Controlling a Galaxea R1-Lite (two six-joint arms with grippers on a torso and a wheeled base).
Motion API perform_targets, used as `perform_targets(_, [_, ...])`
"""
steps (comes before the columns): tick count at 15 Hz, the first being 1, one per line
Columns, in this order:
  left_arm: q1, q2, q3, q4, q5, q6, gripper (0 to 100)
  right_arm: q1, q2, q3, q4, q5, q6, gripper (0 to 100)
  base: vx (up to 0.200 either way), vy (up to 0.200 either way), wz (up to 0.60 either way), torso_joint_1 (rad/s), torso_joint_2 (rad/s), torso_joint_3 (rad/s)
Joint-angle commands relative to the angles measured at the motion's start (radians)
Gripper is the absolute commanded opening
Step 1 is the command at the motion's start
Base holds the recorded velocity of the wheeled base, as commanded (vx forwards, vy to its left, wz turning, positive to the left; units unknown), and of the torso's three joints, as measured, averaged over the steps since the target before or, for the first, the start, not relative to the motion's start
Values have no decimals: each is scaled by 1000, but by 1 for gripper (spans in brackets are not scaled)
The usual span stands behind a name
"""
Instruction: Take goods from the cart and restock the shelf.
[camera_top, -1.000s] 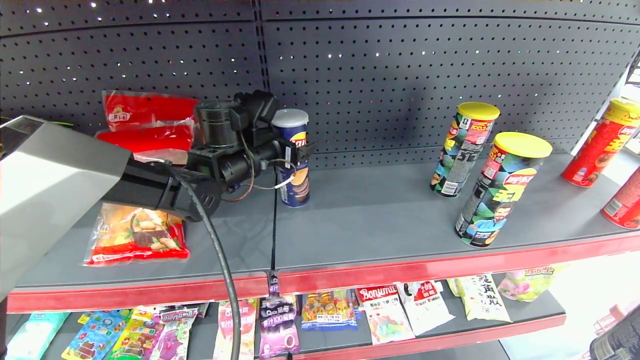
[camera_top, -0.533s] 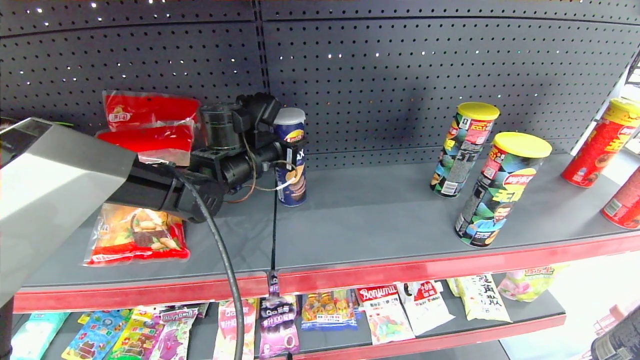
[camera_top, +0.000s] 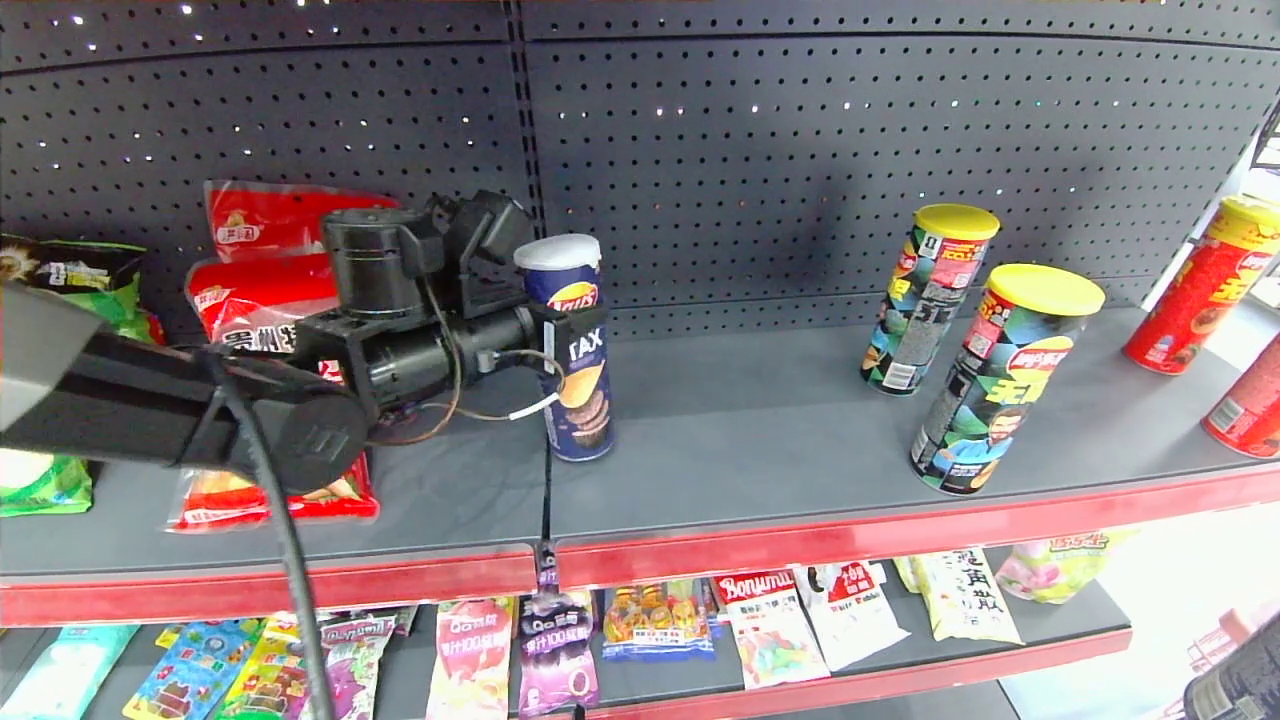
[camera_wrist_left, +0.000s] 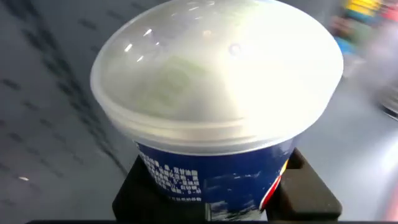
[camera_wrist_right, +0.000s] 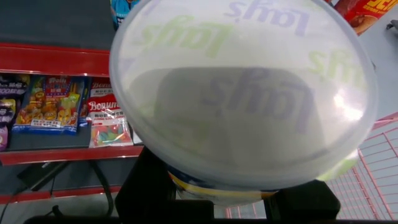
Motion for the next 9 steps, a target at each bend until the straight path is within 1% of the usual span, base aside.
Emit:
perform_targets(1, [-6, -135, 109, -5, -40, 12, 0, 1, 4, -5, 0, 1, -2, 0, 0, 0, 0, 0, 0, 0])
perform_targets(2, [4, -142, 130, -10, -43, 56, 0, 1, 4, -7, 1, -1, -2, 0, 0, 0, 0, 0, 0, 0])
perform_targets(3, [20, -142, 144, -30, -73, 85, 0, 1, 9, -9, 0, -2, -2, 0, 0, 0, 0, 0, 0, 0])
perform_targets(4, [32, -135, 147, -50, -141, 88, 0, 1, 12, -12, 0, -4, -2, 0, 0, 0, 0, 0, 0, 0])
perform_targets(6, [44, -118, 155, -53, -305, 93, 0, 1, 18, -13, 0, -9, -4, 0, 0, 0, 0, 0, 0, 0])
perform_targets(7, [44, -108, 159, -54, -343, 95, 0, 1, 16, -13, 0, -10, -4, 0, 0, 0, 0, 0, 0, 0])
perform_targets(8, [43, -95, 162, -61, -365, 99, 0, -1, 12, -13, 0, -12, -4, 0, 0, 0, 0, 0, 0, 0])
perform_targets(9, [43, -75, 164, -85, -383, 111, 0, -1, 10, -13, 0, -13, -5, 0, 0, 0, 0, 0, 0, 0])
